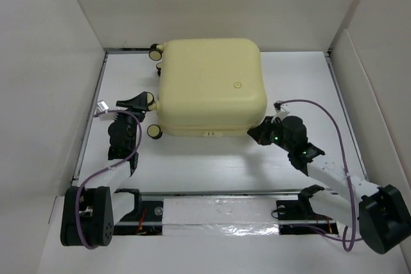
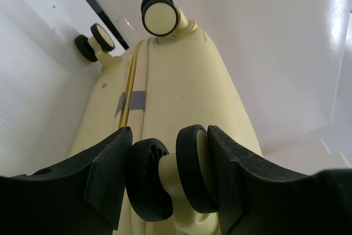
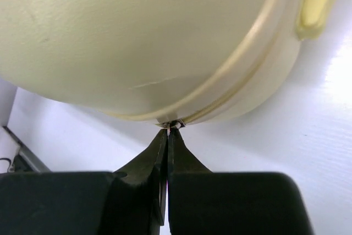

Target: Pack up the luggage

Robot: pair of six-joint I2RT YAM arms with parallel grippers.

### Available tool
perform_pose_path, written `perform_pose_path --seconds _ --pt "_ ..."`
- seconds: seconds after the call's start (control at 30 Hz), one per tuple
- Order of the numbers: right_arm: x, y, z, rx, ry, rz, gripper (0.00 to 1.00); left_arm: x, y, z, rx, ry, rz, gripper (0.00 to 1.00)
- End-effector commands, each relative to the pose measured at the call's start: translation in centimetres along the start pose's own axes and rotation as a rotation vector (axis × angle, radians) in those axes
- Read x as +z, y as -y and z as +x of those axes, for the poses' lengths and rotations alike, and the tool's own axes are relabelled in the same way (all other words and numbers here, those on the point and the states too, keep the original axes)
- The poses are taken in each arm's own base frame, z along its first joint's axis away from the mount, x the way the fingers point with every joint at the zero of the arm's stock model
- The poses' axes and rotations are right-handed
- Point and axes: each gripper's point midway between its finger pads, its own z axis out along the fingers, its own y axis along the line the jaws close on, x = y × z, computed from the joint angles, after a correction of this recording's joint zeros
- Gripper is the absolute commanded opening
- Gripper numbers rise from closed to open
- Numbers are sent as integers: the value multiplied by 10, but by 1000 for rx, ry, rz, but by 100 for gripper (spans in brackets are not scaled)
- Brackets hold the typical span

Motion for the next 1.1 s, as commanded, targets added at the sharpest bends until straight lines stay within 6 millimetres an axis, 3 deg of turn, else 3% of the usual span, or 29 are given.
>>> perform_pose_path --seconds 0.0,0.03,0.07,0.13,0.2,0.23,0.27,0.3,0.33,0.4,0.43,0.47,0.5,0.53,0.57,0.63,0.67,0.7,0.73,0.77,0.8,0.83,0.87,0.93,0.97,1.0,1.03,1.07 --pt "3 -125 -26 -70 141 -378 0 -8 -26 36 162 -124 -18 0" --pt "22 -153 16 -68 63 -378 0 -10 -18 54 159 -159 8 0" --pt "31 -181 11 -73 76 -407 0 -13 -18 64 155 -184 16 0" --pt "50 -201 22 -77 51 -480 0 -18 -14 88 141 -243 41 0" --pt "51 -188 5 -49 69 -496 0 -21 -19 95 139 -263 34 0" --pt "45 -178 -16 -44 122 -477 0 -24 -18 99 136 -274 42 0" --pt "45 -150 -41 -36 179 -402 0 -30 -16 105 133 -292 56 0" --pt "42 -144 -53 -62 207 -373 0 -33 -10 107 134 -299 78 0" --pt "43 -140 -51 -71 179 -340 0 -36 -8 113 141 -319 84 0" --pt "48 -161 -37 -107 148 -352 0 -46 11 131 151 -374 141 0" --pt "51 -184 -36 -119 145 -386 0 -50 18 137 156 -386 157 0" --pt "57 -198 -23 -129 115 -404 0 -50 27 141 161 -385 169 0" --pt "73 -210 15 -154 26 -414 0 -59 38 153 174 -418 203 0" --pt "79 -227 17 -164 20 -435 0 -61 46 155 175 -423 219 0" --pt "84 -231 27 -180 -3 -429 0 -65 52 157 175 -431 239 0" --pt "91 -221 37 -231 -38 -364 0 -69 65 152 183 -425 267 0" --pt "87 -217 34 -239 -32 -339 0 -72 59 151 198 -430 248 0" --pt "84 -205 27 -256 -10 -295 0 -76 69 139 194 -399 273 0" --pt "70 -190 -5 -241 45 -262 0 -71 55 129 222 -375 216 0" --pt "61 -177 -20 -232 77 -245 0 -72 53 122 223 -362 218 0" --pt "51 -158 -16 -219 59 -241 0 -76 62 111 211 -340 256 0" --pt "33 -156 -51 -204 160 -275 0 -79 66 110 207 -349 275 0" --pt "27 -156 -51 -196 160 -304 0 -83 69 113 210 -372 282 0" --pt "24 -179 -45 -201 131 -386 0 -90 77 124 205 -414 309 0" --pt "34 -198 -15 -210 58 -422 0 -95 85 133 206 -445 330 0" --pt "40 -214 -2 -205 28 -450 0 -94 80 142 214 -471 312 0" --pt "41 -250 -6 -201 51 -545 0 -93 81 144 210 -475 317 0" --pt "56 -267 36 -210 -52 -588 0 -93 80 148 207 -492 318 0"
